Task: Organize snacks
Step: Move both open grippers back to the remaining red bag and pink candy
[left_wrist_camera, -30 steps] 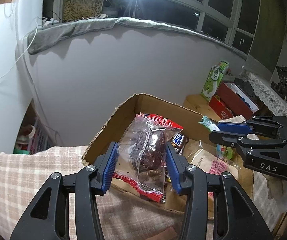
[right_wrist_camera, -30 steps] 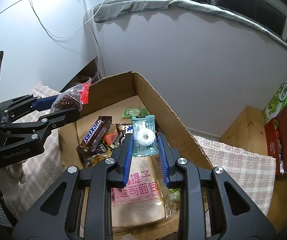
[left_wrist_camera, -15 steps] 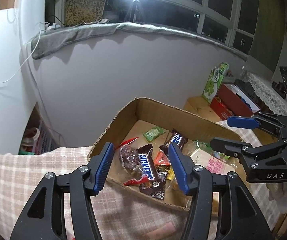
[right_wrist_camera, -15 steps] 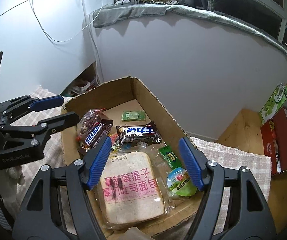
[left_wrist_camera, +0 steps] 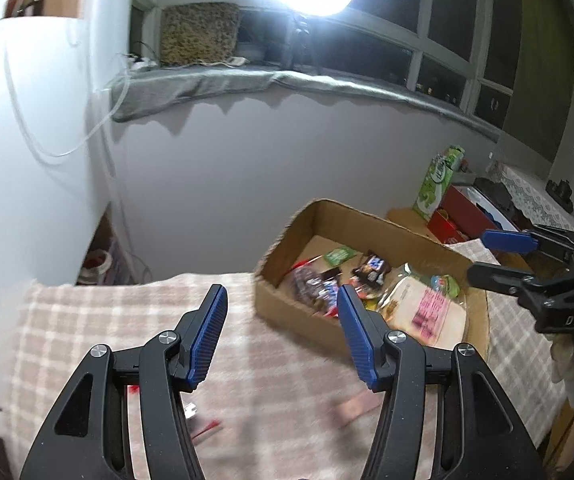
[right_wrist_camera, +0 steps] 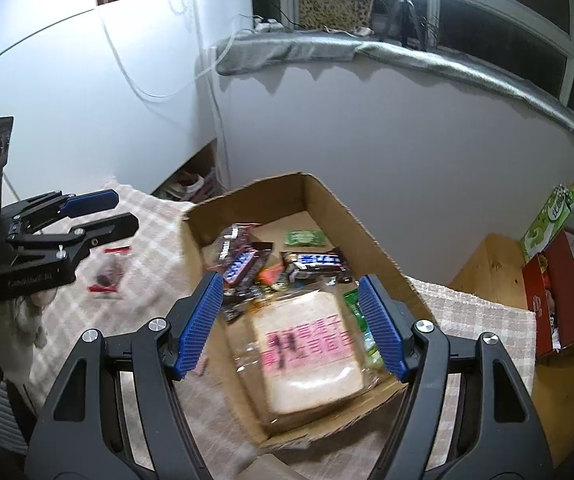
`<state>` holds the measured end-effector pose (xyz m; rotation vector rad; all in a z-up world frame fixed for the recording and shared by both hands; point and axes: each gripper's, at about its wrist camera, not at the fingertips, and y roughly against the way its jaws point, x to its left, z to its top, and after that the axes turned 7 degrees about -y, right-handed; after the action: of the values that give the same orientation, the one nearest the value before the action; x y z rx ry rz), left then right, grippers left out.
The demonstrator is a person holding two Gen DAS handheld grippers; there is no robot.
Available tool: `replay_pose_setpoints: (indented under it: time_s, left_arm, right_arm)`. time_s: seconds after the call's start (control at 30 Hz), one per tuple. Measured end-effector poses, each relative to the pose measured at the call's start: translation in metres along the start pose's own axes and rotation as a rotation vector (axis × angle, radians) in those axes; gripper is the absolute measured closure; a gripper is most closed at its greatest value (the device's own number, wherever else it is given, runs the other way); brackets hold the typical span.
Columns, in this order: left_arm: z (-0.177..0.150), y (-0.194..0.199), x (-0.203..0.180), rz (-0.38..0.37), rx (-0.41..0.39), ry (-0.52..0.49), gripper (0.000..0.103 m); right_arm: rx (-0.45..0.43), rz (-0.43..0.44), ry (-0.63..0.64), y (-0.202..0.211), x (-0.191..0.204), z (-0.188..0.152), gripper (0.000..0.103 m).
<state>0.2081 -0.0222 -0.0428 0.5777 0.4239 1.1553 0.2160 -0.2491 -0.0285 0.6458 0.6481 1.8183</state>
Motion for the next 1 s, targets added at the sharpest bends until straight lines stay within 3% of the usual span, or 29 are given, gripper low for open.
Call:
replay_pose_setpoints:
  time_s: [0.57, 0.63, 0.7, 1.0]
  left_arm:
    - [-0.066, 0.058, 0.061, 0.047, -0.006, 0.135, 0.047]
    - [-0.074, 0.061, 0.064, 0.048, 0.000, 0.142, 0.047]
    - [-0.080, 0.064, 0.066, 0.049, 0.002, 0.150, 0.047]
    - [-0.095, 0.071, 0.073, 0.032, -0.004, 0.169, 0.047]
  right_arm:
    - [0.014, 0.152, 0.081, 0.021, 0.064, -0.041, 0.030]
    - [0.031, 0.153, 0.107, 0.017, 0.074, -0.049, 0.034]
    - [0.064, 0.166, 0.133, 0.009, 0.085, -0.059, 0.047]
    - [0.202, 0.163, 0.174, -0.050, 0.112, -0.084, 0.049]
